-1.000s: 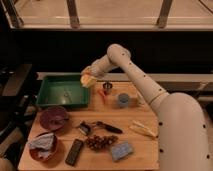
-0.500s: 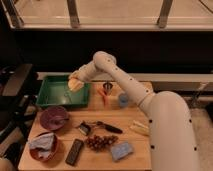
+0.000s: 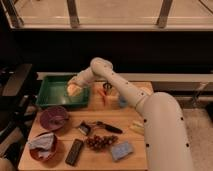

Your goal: Place apple in tray

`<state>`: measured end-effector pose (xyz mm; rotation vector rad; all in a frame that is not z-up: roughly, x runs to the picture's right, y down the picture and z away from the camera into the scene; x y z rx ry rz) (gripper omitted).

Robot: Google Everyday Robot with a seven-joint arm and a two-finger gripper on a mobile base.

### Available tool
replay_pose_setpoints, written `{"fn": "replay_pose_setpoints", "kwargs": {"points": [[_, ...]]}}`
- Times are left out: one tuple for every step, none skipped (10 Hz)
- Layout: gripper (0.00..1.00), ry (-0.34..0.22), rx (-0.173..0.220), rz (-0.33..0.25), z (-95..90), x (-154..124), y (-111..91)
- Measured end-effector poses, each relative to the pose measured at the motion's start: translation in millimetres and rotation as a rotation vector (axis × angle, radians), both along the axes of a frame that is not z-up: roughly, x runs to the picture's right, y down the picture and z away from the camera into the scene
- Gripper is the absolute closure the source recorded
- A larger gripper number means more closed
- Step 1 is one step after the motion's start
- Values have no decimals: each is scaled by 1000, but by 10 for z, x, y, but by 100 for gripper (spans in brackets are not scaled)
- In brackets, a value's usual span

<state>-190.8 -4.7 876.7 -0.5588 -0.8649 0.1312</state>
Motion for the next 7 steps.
{"fn": "replay_pose_setpoints", "kwargs": {"points": [[39,6,-16,2,53,-12,40],[33,7,-27,6,73,-18,48],[30,9,-46,14,104,-10,62],[30,7,-52,16,108,-15,66],[30,7,-52,16,108,-13,67],[30,7,-52,16,108,-16,68],[30,7,-52,16,110,-12,67]]}}
